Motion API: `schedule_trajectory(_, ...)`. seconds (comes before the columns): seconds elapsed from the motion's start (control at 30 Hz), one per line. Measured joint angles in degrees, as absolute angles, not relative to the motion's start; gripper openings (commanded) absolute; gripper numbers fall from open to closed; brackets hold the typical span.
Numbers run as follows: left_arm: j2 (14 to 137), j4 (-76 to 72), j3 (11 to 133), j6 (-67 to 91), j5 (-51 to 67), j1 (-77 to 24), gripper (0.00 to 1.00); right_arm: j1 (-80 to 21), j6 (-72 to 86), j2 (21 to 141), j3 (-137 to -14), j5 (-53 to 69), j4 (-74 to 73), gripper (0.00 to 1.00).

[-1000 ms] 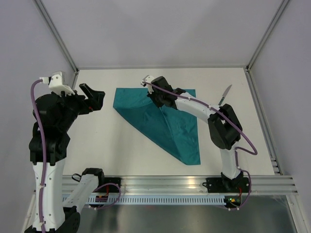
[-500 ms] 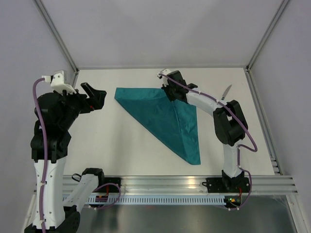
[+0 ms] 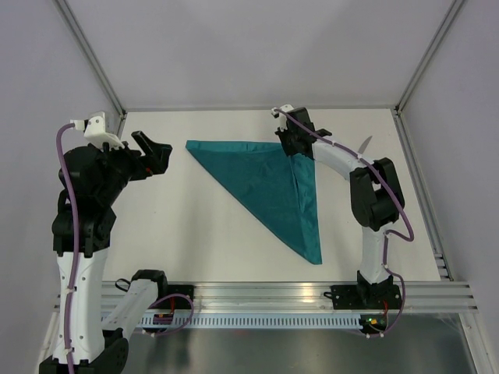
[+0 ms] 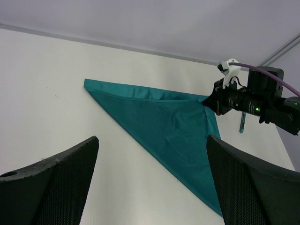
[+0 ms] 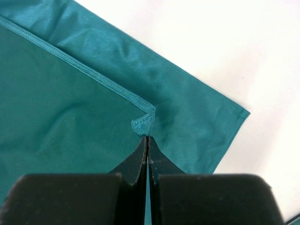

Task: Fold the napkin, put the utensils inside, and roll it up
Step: Fold the napkin

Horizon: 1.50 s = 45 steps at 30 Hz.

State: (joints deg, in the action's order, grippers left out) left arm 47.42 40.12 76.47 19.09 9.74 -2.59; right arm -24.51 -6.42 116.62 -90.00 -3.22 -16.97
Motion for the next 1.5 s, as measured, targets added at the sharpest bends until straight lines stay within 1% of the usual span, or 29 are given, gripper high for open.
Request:
schedule_trajectory(0.63, 47.6, 40.1, 75.9, 19.1, 10.3, -2.6, 1.0, -17.7, -4.4, 116.6, -90.0, -1.2, -16.3, 0.0)
schedule_trajectory(1.5, 48.1, 40.0, 74.8, 19.1, 10.7, -2.6, 1.0, -14.4, -4.1, 117.8, -91.1, -0.8, -15.4, 0.0)
